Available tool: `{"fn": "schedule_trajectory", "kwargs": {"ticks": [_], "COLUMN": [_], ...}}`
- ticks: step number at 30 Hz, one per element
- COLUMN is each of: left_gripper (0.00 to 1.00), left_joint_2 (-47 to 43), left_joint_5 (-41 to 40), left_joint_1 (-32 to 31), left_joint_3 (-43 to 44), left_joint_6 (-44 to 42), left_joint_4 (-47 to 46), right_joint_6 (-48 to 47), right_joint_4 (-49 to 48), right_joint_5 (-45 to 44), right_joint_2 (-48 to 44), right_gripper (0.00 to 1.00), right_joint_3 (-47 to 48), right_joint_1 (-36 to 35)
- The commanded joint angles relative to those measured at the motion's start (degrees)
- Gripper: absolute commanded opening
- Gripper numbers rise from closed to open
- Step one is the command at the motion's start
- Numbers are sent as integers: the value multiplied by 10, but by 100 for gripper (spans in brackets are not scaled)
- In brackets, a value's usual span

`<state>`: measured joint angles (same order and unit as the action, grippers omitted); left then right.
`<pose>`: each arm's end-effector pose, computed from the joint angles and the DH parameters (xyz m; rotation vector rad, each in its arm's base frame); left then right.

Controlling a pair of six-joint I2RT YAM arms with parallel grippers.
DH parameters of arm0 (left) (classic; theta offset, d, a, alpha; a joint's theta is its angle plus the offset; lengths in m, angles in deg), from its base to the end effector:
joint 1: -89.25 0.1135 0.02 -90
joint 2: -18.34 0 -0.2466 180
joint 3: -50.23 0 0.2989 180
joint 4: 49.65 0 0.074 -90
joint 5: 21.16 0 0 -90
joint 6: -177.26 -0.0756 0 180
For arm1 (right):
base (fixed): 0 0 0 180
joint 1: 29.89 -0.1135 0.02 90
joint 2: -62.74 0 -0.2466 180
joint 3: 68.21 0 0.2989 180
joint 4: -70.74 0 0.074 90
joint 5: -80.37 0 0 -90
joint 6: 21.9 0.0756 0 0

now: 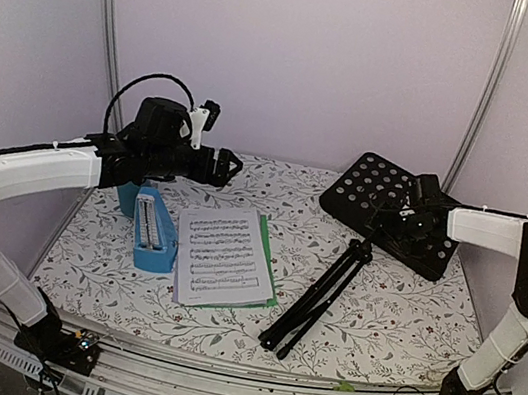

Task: Set up the instrument practice props
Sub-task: Pick up the music stand from the center of the board.

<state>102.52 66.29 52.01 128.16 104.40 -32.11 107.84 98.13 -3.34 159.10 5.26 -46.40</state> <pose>0.3435 -0.2569 0.2660 0.3253 2.0044 -0.5647 0.3984 0.1267 0.1276 0.4592 2.4830 0.5522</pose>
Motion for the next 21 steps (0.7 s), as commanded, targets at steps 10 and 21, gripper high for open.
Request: {"fn": "schedule_trajectory", "kwargs": {"ticks": [10, 21], "left_gripper": [99, 99], "left_joint_2": [-17, -12], "left_joint_5": [-4, 9], "left_joint_1": [-8, -8], "left_joint_3": [-16, -10], "left_joint_6": [-4, -2], "left_joint_4": [20, 21], "right_joint_6": [13, 23], "right_joint_4": [26, 34], "right_joint_5": [-110, -119], "right_joint_2": [89, 138], "right_gripper": [71, 40], "right_joint_3": [94, 113], "right_joint_1": [-46, -46]}}
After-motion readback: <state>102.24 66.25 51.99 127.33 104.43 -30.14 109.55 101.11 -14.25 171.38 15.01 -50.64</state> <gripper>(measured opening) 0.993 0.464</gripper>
